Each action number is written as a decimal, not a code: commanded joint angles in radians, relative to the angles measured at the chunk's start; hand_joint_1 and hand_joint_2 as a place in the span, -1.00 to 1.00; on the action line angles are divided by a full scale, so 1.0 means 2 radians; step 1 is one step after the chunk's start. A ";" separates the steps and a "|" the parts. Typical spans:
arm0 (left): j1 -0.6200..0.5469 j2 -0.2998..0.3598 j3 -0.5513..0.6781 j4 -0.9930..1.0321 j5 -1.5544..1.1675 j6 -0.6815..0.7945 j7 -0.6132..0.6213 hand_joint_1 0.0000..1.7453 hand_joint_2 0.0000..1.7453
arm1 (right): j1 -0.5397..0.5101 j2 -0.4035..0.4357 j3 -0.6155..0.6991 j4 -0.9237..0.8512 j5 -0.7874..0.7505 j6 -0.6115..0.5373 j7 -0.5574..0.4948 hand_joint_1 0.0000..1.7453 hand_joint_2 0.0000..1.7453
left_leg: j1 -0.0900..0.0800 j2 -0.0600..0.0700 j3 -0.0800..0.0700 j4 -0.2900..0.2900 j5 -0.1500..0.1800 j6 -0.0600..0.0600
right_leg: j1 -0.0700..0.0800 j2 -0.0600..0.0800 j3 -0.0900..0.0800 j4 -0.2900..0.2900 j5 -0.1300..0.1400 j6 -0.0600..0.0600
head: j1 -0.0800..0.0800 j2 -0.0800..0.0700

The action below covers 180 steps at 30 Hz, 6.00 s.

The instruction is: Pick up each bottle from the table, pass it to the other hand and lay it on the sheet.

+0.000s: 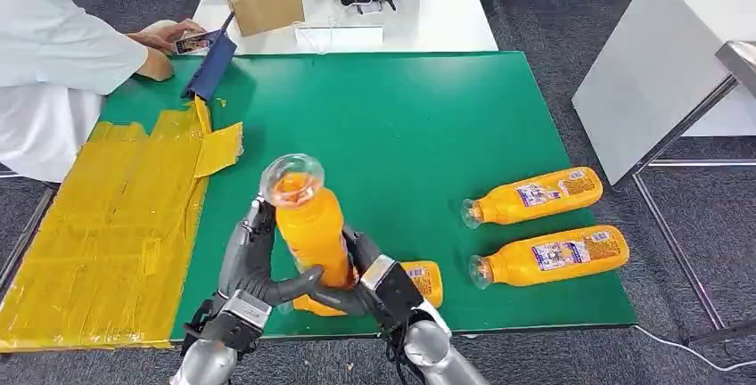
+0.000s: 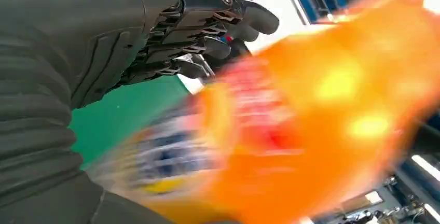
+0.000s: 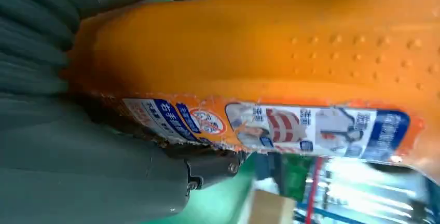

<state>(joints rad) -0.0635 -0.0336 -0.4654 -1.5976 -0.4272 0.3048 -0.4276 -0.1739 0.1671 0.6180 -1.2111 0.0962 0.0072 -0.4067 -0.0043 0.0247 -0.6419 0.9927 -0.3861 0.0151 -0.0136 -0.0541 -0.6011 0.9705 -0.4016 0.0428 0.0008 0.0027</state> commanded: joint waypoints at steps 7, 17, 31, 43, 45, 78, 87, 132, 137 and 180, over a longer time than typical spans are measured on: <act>-0.010 0.025 -0.029 -0.001 0.000 0.017 -0.008 -1.00 1.00 | -0.028 -0.006 0.042 0.135 0.076 -0.075 -0.009 1.00 1.00 | 0.001 -0.001 0.003 0.000 -0.001 -0.001 | 0.000 0.002 0.003 -0.001 -0.001 -0.001 | 0.000 0.000; -0.007 0.019 -0.020 0.021 -0.012 0.013 0.001 1.00 1.00 | 0.007 -0.024 0.042 0.023 0.125 -0.135 -0.026 1.00 1.00 | 0.000 -0.002 0.003 0.000 -0.001 -0.001 | 0.000 0.000 0.003 -0.001 -0.001 -0.001 | 0.000 0.000; -0.010 0.012 -0.001 0.044 -0.024 0.013 0.017 1.00 1.00 | 0.041 -0.043 0.024 -0.134 0.139 -0.191 -0.045 1.00 1.00 | 0.000 -0.001 0.003 0.001 -0.002 -0.001 | 0.000 0.002 0.004 0.000 -0.002 -0.001 | 0.000 0.000; -0.012 0.010 0.004 0.049 -0.024 0.007 0.022 1.00 1.00 | 0.042 -0.043 0.016 -0.168 0.145 -0.211 -0.050 1.00 1.00 | 0.000 0.001 0.003 0.000 -0.002 -0.001 | 0.000 0.004 0.003 0.000 -0.001 -0.001 | 0.000 0.000; -0.013 0.009 0.005 0.049 -0.024 0.008 0.022 1.00 1.00 | 0.046 -0.039 0.011 -0.183 0.144 -0.221 -0.054 1.00 1.00 | 0.000 0.001 0.004 0.000 -0.002 -0.001 | 0.000 0.004 0.004 0.000 -0.001 -0.001 | 0.000 0.000; -0.268 0.195 -0.119 0.299 -0.572 0.110 0.421 1.00 1.00 | 0.050 -0.091 -0.038 -0.224 0.310 -0.204 0.089 -1.00 -1.00 | 0.002 0.000 0.004 0.000 0.000 -0.001 | 0.001 0.002 0.004 -0.001 0.000 -0.002 | 0.000 0.000; -0.266 0.076 0.031 0.531 -0.536 0.084 0.299 1.00 1.00 | -0.041 -0.145 0.077 -0.021 0.495 -0.047 0.218 -1.00 -1.00 | 0.001 0.001 0.005 -0.002 0.001 -0.001 | 0.001 0.003 0.004 -0.002 0.001 -0.002 | 0.000 0.000; 0.021 0.014 0.101 -0.048 0.021 -0.081 0.025 -1.00 1.00 | 0.115 -0.056 -0.125 -0.191 0.399 -0.309 0.129 1.00 1.00 | 0.001 -0.001 0.007 0.000 -0.004 -0.002 | 0.001 0.003 0.007 0.000 -0.003 -0.002 | 0.000 0.000; 0.032 0.006 0.084 -0.004 0.032 -0.083 0.021 -1.00 1.00 | 0.113 -0.055 -0.146 -0.218 0.292 -0.269 0.085 1.00 1.00 | 0.001 -0.001 0.007 0.000 -0.004 -0.002 | 0.000 0.003 0.007 0.000 -0.003 -0.002 | 0.000 0.000; -0.064 0.006 -0.012 0.088 0.083 -0.085 0.019 -1.00 1.00 | -0.018 0.000 0.071 0.020 0.235 -0.288 -0.057 1.00 1.00 | 0.002 -0.001 0.006 0.000 -0.003 -0.002 | 0.001 0.002 0.006 -0.001 -0.003 -0.003 | 0.000 0.000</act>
<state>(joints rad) -0.1310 -0.0240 -0.4742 -1.5045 -0.2598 0.1343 -0.3975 -0.1838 0.2090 0.6798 -1.1910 0.5634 -0.5680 -0.5196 -0.0019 0.0266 -0.6339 0.9929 -0.3913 0.0123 -0.0117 -0.0520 -0.5944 0.9707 -0.4058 0.0388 0.0008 0.0027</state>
